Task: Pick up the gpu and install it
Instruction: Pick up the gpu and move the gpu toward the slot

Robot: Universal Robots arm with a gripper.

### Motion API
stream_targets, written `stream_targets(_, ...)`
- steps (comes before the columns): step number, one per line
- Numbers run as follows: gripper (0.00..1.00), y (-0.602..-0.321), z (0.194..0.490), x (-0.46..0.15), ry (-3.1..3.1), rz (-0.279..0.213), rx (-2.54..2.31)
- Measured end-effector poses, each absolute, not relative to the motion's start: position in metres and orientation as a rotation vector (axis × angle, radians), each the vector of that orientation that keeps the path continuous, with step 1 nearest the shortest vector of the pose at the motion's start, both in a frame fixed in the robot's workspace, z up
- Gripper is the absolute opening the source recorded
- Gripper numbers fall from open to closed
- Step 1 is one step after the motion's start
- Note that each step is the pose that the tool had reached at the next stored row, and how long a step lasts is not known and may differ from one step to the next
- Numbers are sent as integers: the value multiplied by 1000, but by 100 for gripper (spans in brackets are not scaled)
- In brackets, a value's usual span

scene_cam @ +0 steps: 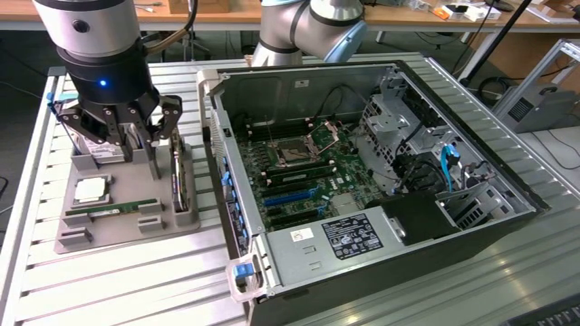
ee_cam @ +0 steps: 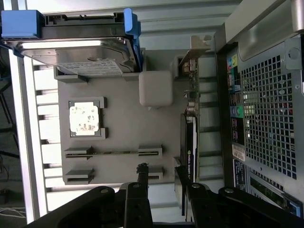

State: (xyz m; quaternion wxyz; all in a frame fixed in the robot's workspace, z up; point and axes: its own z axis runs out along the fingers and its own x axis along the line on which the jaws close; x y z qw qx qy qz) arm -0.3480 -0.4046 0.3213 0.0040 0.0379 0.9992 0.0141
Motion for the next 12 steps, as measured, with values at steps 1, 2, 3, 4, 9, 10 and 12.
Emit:
stream_targets(1, 36, -405, 321, -348, 3131, 44, 119)
stream_targets(2, 36, -405, 321, -348, 3131, 44, 119)
stream_targets(3, 36, -405, 321, -348, 3131, 44, 119)
stream_targets(4, 36, -405, 320, -348, 3131, 43, 119)
stream_targets(9, 36, -405, 319, -348, 3131, 43, 119)
stream_targets(10, 36, -405, 319, -348, 3131, 43, 119)
stream_targets(12, 36, -405, 319, -348, 3131, 43, 119)
